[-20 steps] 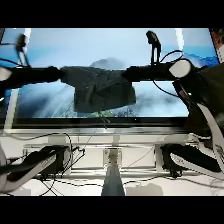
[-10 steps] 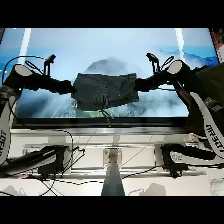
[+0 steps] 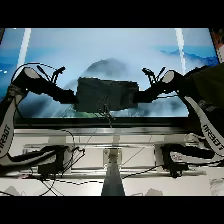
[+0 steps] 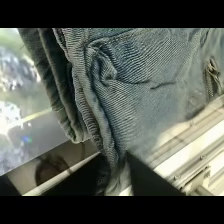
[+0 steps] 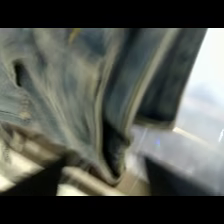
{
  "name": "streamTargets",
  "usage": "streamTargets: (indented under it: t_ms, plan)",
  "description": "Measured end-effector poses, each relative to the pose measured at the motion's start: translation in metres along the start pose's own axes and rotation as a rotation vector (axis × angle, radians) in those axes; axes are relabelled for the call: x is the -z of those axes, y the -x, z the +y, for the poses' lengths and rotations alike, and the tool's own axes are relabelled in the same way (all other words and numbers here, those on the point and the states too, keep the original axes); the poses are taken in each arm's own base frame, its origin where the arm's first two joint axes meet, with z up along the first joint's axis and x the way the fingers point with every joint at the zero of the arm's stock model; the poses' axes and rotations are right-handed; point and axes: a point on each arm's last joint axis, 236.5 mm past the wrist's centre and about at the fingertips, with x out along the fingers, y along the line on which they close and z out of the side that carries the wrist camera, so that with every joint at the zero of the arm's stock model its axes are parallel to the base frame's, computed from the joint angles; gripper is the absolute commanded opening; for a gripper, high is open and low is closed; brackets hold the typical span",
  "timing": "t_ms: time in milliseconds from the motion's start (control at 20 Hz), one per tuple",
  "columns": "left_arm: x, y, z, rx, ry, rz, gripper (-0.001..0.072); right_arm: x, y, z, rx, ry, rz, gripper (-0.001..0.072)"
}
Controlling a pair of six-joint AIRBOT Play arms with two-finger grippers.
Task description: Fold the clothes and pants, and hang the long-sleeved shirts on hangers.
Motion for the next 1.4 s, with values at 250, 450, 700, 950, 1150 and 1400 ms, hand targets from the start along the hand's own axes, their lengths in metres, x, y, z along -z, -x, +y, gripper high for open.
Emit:
streamTargets:
  t_ms: [250,450,700,950,1150,1400]
  plan:
    - [-0.008,-0.01,-0.011,0.087,0.045,-0.008,0.0669,-0.041,0.011,-0.005,0.044,0.029,-0.145,0.0602]
    - [-0.017,-0.011,-0.021,0.14,0.066,-0.039,0.0669,-0.072,0.018,-0.014,0.097,0.052,-0.207,0.0601]
    - [-0.021,-0.011,-0.025,0.159,0.074,-0.052,0.0668,-0.087,0.01,-0.036,0.068,-0.039,-0.135,0.06]
    - [-0.024,-0.01,-0.025,0.159,0.076,-0.063,0.0669,-0.085,-0.002,-0.038,-0.151,-0.174,-0.041,0.06]
    - [-0.034,-0.011,-0.019,0.137,0.08,-0.107,0.0668,-0.077,-0.022,-0.004,-0.337,-0.174,0.044,0.055]
    - [-0.049,-0.008,-0.011,0.105,0.076,-0.171,0.0669,-0.081,-0.028,0.056,-0.477,0.009,0.042,0.0049]
